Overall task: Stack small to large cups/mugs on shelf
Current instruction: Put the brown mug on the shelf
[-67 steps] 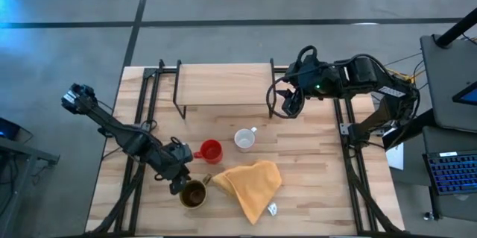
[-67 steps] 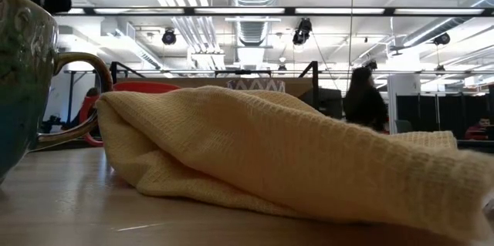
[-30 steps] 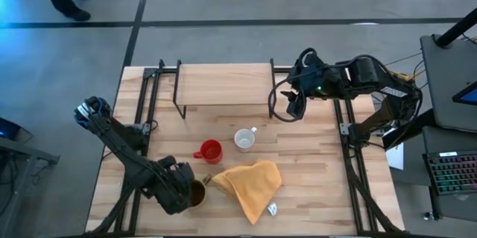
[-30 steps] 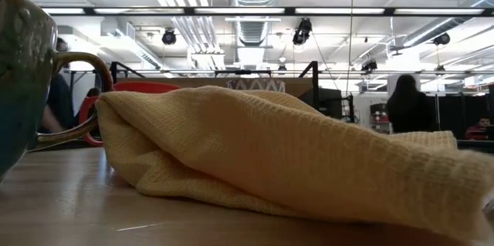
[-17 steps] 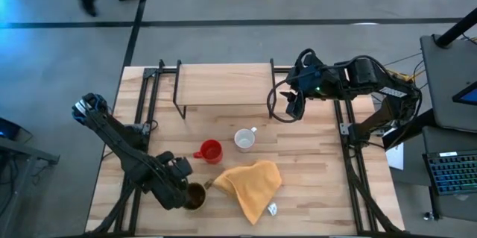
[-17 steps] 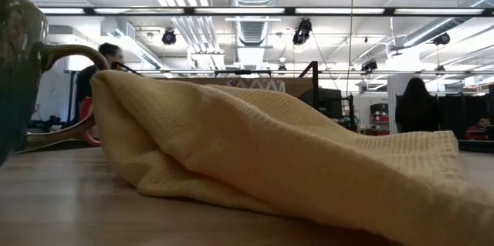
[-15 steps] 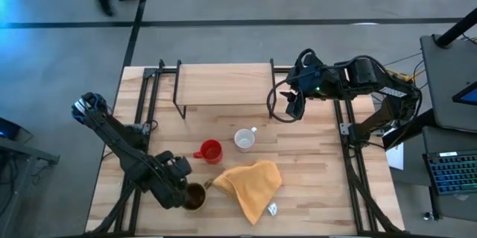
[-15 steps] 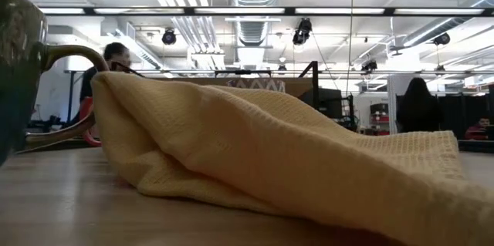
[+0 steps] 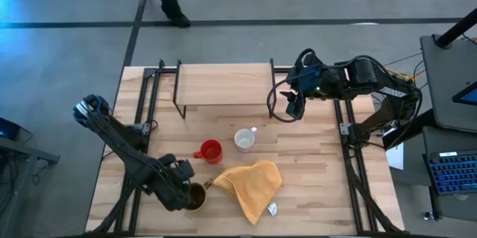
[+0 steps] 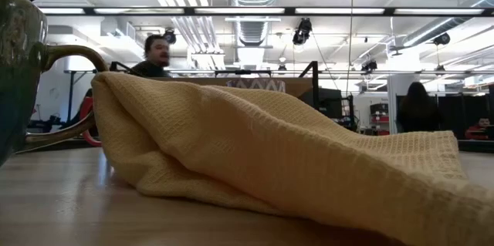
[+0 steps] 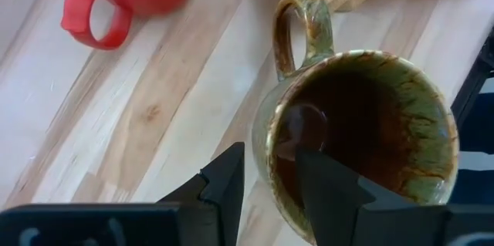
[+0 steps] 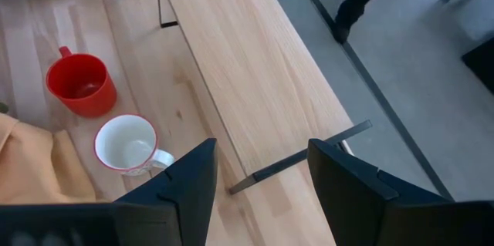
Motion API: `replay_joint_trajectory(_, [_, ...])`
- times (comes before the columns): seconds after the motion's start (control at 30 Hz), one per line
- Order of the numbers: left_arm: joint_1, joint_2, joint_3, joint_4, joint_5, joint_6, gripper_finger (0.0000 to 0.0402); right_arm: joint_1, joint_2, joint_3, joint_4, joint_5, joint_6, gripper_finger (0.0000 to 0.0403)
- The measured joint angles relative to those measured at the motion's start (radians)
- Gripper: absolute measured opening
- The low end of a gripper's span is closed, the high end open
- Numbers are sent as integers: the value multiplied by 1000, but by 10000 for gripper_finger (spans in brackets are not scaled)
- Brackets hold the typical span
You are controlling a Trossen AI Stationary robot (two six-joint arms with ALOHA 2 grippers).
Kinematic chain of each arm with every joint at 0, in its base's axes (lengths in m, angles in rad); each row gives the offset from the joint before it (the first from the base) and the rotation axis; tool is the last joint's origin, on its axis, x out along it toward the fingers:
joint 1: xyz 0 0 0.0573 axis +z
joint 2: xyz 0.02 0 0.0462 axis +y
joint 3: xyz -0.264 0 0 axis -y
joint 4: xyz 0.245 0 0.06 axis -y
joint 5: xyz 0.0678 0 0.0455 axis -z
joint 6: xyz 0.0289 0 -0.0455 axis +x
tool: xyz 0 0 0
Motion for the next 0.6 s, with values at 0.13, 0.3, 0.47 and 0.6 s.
replay_joint_trajectory(0.13, [0, 18, -13, 6, 0, -1, 105, 0, 0, 0, -1, 0, -1, 196])
replay_joint_trajectory(0.3, [0, 55, -16, 6, 0, 0, 105, 0, 0, 0, -1, 0, -4, 196])
replay_joint_trajectory(0.47, [0, 91, -26, 12, 18, 3, 105, 0, 0, 0, -3, 0, -11, 196])
replay_joint_trajectory(0.6, [2, 101, -30, 10, 21, 1, 105, 0, 0, 0, -3, -1, -17, 196])
